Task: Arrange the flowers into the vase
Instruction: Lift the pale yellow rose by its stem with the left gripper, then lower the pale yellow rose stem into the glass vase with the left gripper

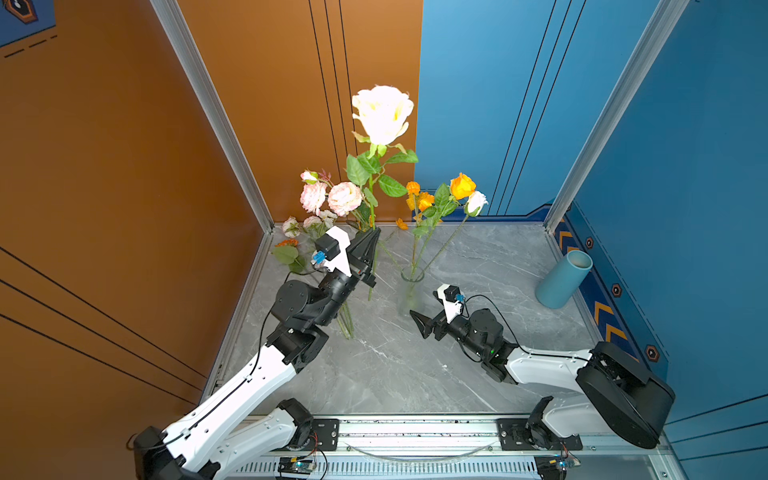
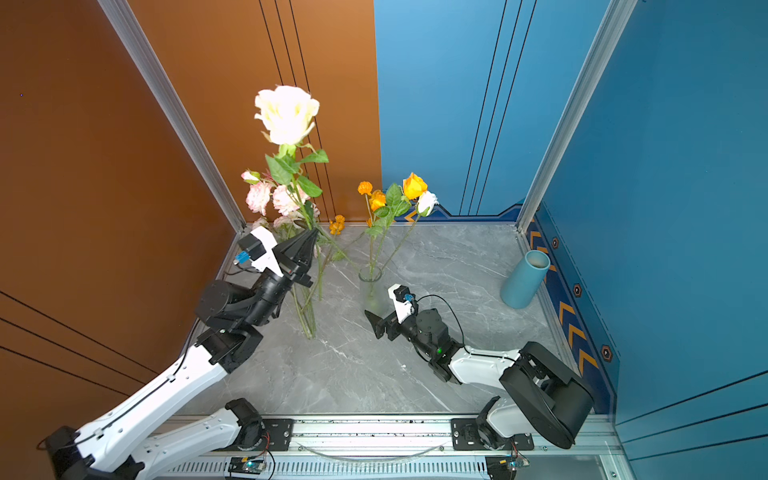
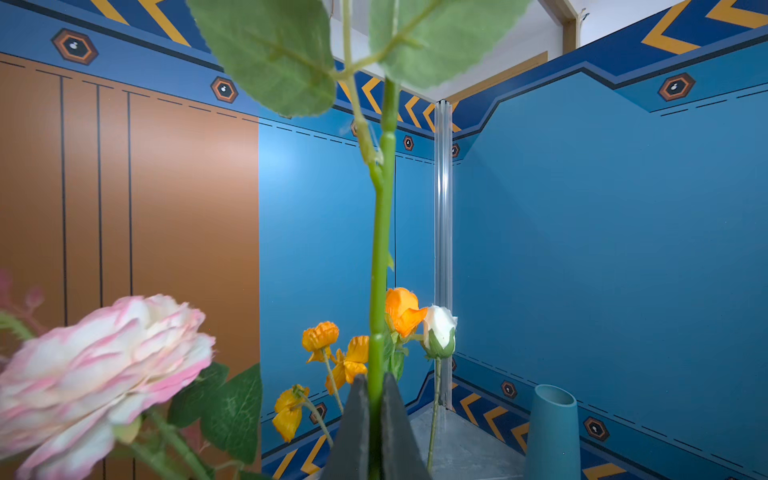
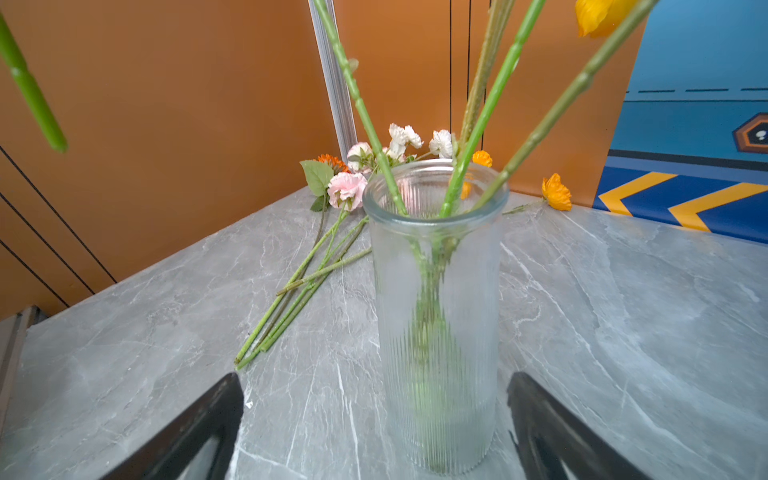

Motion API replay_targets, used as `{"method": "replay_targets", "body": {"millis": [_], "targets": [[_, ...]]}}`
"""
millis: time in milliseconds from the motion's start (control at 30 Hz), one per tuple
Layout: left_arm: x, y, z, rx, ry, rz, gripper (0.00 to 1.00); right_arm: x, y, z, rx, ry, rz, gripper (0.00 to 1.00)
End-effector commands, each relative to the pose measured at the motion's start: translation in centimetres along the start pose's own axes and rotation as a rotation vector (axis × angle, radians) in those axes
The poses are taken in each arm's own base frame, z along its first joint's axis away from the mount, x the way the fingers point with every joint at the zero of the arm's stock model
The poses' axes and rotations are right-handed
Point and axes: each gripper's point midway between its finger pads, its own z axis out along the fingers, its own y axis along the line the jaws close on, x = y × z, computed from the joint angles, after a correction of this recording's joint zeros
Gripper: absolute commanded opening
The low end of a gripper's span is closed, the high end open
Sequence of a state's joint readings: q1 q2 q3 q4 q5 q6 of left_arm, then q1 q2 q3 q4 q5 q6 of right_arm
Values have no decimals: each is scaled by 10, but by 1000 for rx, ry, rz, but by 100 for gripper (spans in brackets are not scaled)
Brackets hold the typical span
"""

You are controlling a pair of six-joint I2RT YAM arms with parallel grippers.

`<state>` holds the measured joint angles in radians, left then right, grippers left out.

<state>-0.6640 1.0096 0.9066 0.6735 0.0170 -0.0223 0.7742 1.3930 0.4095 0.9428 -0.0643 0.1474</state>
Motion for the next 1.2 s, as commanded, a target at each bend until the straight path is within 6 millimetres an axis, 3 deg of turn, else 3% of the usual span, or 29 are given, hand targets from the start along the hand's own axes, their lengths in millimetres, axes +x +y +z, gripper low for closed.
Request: {"method": "replay_targets", "body": {"millis": [0, 267, 467, 900, 933, 1167], "targets": [[-31, -15, 22, 72, -159, -14, 0, -2, 0, 2, 25, 21, -38, 100], [-9, -25, 70, 90, -244, -28, 0, -3, 1, 2, 18, 14, -30, 100], [22, -21, 86, 58, -211, -40, 0, -3, 1, 2, 8, 10, -17, 100], [76, -29, 81, 93, -148, -86, 0, 0, 0, 4, 7, 15, -11, 100], [88, -30, 77, 97, -127, -96, 0, 0, 0, 4, 7, 14, -11, 100], [109, -27, 66, 82, -95, -114, 0, 1, 1, 5, 0, 16, -9, 100]]}}
